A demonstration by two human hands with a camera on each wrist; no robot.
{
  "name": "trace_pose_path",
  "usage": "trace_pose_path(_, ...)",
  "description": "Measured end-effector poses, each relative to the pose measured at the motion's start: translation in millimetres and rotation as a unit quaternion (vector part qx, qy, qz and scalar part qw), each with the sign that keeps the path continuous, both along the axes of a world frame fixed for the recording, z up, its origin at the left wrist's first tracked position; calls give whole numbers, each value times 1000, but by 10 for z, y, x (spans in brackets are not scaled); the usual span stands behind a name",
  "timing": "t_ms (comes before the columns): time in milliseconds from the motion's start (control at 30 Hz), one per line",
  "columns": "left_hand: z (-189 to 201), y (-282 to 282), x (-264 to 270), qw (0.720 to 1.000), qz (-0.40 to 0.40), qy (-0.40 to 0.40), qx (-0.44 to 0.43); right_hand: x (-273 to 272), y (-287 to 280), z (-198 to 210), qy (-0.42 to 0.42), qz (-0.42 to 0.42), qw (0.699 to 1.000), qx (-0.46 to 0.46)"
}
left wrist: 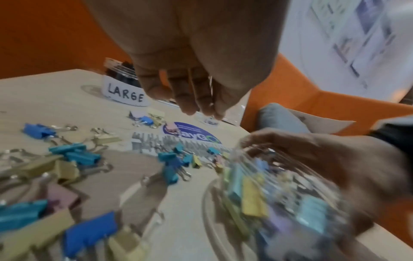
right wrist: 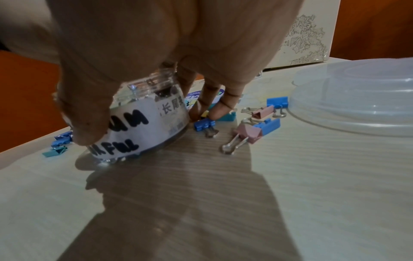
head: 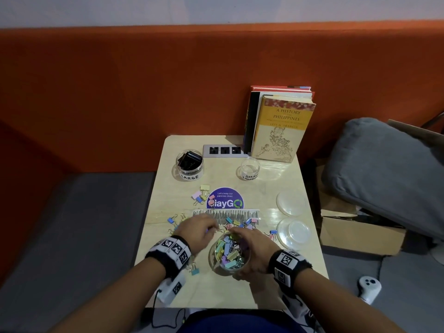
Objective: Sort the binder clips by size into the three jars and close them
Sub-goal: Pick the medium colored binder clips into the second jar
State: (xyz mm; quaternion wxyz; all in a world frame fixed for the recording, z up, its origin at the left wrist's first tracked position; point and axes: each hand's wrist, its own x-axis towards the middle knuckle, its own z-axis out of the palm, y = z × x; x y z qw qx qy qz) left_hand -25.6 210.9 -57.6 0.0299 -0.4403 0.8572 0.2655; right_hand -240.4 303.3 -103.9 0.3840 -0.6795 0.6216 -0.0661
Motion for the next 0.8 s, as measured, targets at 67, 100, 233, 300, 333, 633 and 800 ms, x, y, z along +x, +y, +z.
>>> trace_pose_path(67, -63, -208, 11, 997, 77, -1, -21, -3, -2, 7, 0, 0, 1000, 4)
trace_pose_path(100, -102, -320, 22, 994, 103, -20, -26, -6, -3, 4, 0, -1, 1000, 6)
trace_pose_path(233, -233, -689, 89, 984, 89, -148, -33, -6, -6, 12, -1, -1, 1000, 19)
trace_pose_path(300, -285, -778, 104, 979, 52, -195, -32, 1, 4, 28, 0, -5, 1000, 22)
trace_pose_path(333, -322, -818, 92, 976, 33, -214, -28, -7, 0, 29, 1, -9, 1000, 24)
trace_pose_path(633, -480, -849, 150, 969, 27, -228, -89, -5, -5, 68, 1, -5, 999, 34)
trace_pose_path(800, -579, -874, 262, 980, 36, -183, -68, 0, -9, 64, -1, -5, 999, 36)
